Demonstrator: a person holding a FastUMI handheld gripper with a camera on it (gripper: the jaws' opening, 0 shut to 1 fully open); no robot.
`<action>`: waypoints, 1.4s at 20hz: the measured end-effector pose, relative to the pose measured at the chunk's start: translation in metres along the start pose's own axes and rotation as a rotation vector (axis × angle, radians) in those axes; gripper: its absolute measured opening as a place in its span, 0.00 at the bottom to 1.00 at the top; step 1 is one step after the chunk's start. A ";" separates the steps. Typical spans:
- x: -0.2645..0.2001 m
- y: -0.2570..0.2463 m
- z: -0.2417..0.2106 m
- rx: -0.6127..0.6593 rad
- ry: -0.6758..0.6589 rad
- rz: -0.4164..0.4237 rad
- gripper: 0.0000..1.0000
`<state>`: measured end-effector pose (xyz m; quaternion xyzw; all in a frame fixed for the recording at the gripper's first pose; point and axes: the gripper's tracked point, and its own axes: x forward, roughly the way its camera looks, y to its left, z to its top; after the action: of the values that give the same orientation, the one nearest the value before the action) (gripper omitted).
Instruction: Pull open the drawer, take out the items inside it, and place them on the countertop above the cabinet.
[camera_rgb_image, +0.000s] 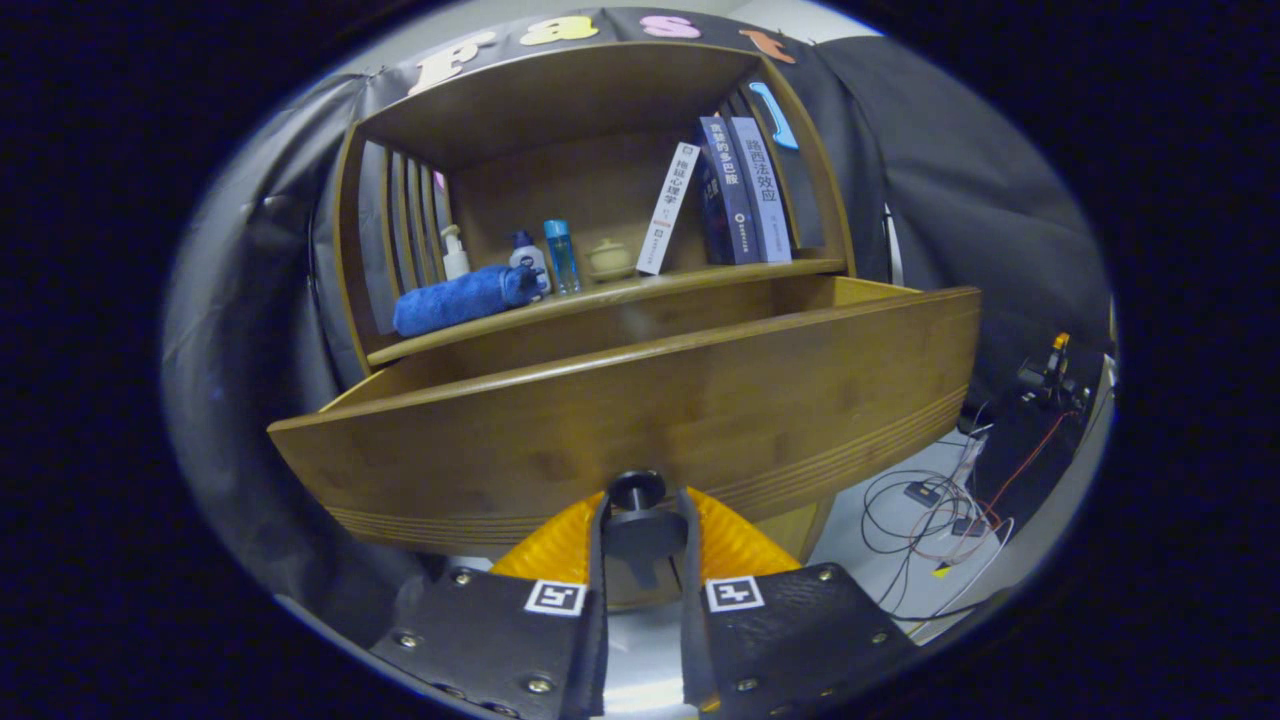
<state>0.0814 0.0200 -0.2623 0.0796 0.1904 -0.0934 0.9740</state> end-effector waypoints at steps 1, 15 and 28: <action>-0.001 -0.001 -0.002 -0.002 0.007 -0.004 0.30; -0.010 -0.001 -0.001 0.058 -0.050 0.011 0.29; -0.019 0.016 0.045 -0.011 -0.121 0.022 0.56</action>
<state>0.0839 0.0295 -0.2121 0.0707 0.1308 -0.0860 0.9851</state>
